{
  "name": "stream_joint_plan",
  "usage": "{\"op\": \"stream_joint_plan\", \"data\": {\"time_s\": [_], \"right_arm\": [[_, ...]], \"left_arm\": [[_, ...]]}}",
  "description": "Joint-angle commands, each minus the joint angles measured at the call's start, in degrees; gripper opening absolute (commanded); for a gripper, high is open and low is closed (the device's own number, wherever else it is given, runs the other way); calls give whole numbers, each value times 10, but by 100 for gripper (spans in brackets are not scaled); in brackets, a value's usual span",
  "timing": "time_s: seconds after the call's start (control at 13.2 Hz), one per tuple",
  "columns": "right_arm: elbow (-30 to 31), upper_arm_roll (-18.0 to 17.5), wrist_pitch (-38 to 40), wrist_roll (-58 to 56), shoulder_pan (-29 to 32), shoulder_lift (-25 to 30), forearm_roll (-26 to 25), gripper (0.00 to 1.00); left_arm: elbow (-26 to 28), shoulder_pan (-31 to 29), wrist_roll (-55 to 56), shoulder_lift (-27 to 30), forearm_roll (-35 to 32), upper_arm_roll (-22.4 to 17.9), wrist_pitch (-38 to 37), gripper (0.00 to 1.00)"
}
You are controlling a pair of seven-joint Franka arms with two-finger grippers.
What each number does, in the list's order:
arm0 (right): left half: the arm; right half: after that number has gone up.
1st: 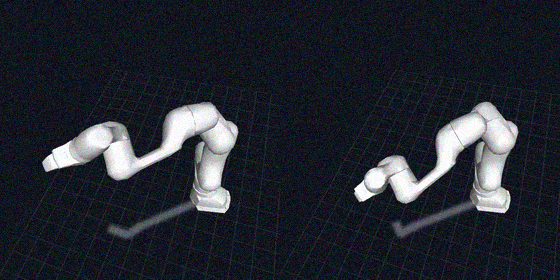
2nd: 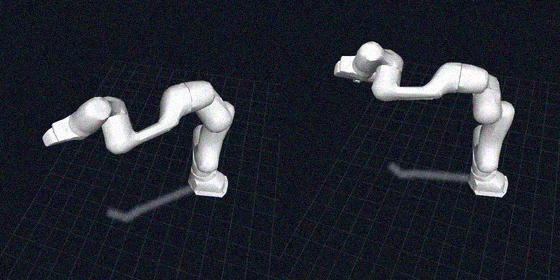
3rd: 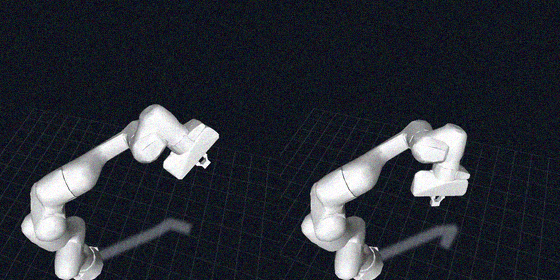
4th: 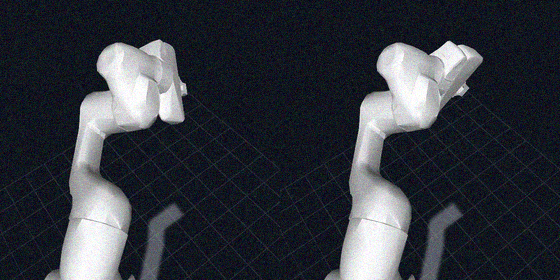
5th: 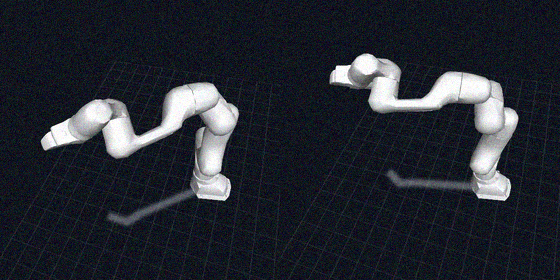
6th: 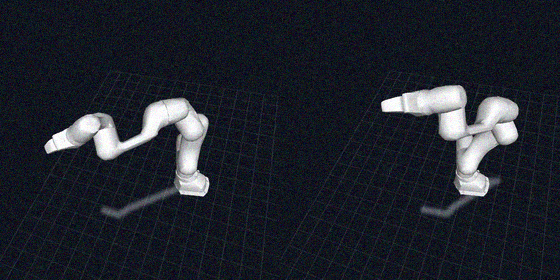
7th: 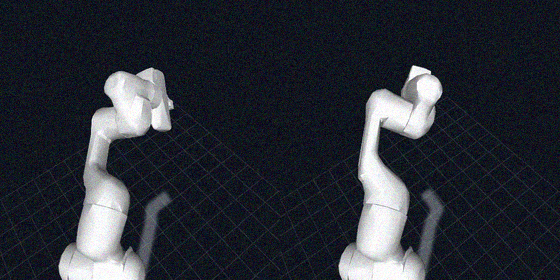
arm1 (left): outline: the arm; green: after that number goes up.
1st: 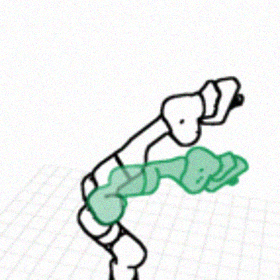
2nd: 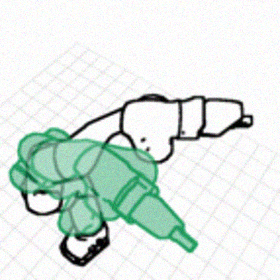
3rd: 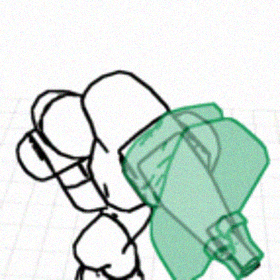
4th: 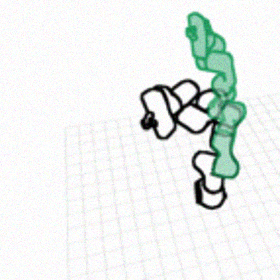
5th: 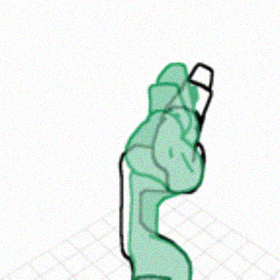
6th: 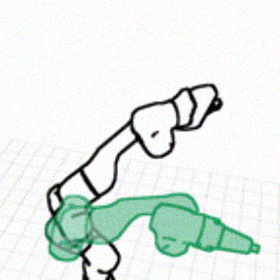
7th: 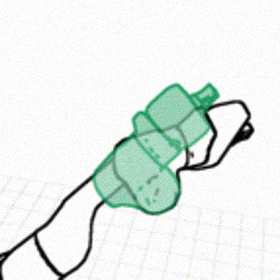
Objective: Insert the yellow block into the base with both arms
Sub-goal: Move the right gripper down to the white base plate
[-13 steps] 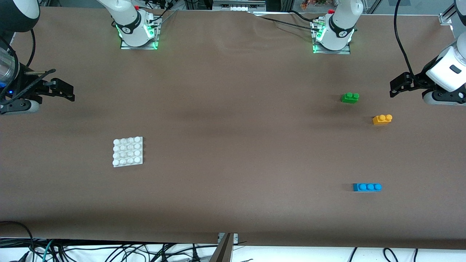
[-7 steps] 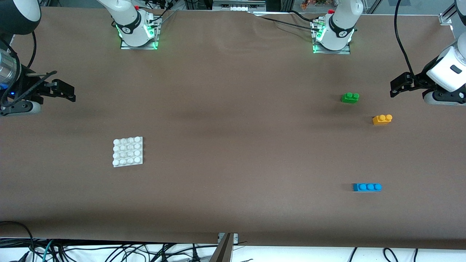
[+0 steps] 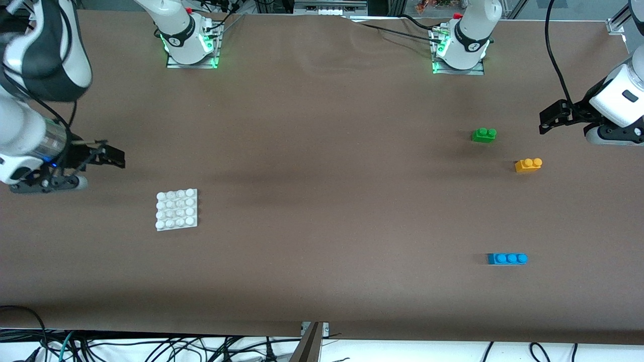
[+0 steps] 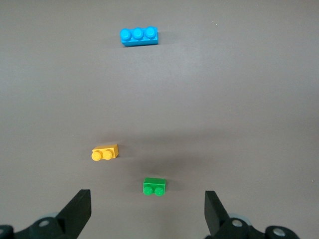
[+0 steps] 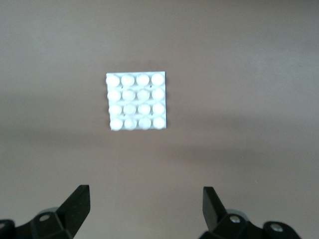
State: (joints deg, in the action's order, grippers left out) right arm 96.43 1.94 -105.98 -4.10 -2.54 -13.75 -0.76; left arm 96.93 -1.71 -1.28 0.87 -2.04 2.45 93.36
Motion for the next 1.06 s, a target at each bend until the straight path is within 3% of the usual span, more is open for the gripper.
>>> {"op": "stream_joint_plan", "data": {"time_s": [0.0,0.3,0.61,0.99], "right_arm": [[52,16,-94,-8,4,-32,35,100],[53,16,-199,-13,13,-124,76,100],[58,16,-261,-75,25,-181,188,100],[63,13,-295,-78,23,-204,190,100]], "left_arm": [[-14,-6,2,-5,8,4,-12,100],[-14,-5,3,-5,8,4,-13,100],[-14,-5,3,-5,8,4,-13,100],[-14,-5,2,-5,8,4,-13,100]]}}
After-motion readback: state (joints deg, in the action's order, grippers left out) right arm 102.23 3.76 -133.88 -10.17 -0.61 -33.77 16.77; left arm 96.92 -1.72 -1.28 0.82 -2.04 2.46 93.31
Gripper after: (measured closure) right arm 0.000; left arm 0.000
